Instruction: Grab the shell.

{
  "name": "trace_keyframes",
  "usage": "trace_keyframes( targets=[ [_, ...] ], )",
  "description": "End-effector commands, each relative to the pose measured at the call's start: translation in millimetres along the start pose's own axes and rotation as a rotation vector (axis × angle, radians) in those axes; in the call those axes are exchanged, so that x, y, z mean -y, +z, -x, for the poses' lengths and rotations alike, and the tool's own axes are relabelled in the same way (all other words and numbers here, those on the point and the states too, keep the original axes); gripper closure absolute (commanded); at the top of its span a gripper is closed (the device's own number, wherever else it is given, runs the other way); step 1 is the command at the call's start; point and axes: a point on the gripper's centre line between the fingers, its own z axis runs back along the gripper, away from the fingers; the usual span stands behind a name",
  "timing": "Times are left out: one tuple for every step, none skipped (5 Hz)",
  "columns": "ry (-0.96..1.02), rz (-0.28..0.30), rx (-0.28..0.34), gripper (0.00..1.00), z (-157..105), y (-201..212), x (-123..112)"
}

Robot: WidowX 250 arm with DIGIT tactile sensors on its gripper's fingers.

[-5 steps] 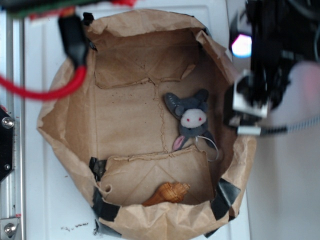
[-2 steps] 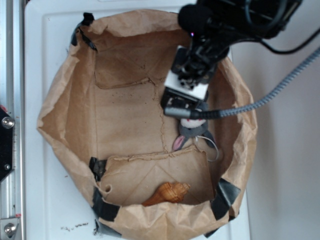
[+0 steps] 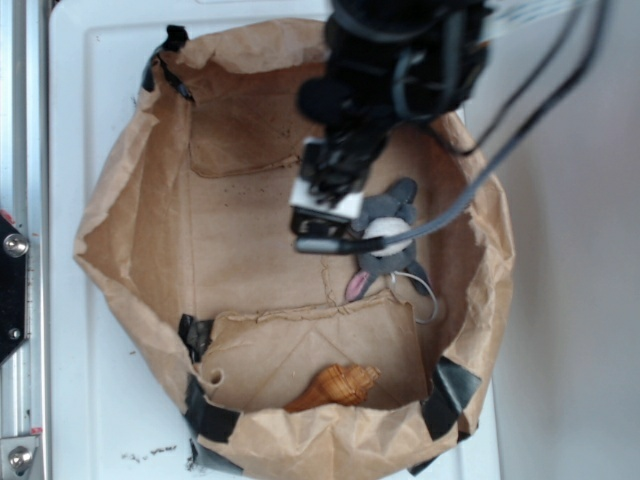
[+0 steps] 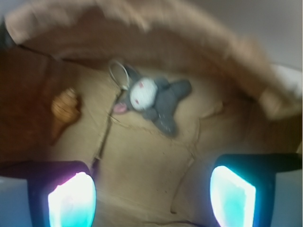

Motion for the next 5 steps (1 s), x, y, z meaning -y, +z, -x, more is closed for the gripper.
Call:
trace_keyframes(
  targets=[
    [-0.028, -0.045, 0.069, 0.00, -6.3, 16.8, 7.5],
    [-0.028, -0.045, 0.069, 0.00, -6.3, 16.8, 7.5],
    [-0.028, -0.045, 0.069, 0.00, -6.3, 16.8, 7.5],
    [-0.079, -0.089, 0.129, 0.00, -5.2, 10.3, 30.0],
    [-0.049, -0.064, 0.128, 0.00, -14.4, 2.8, 39.1]
  ],
)
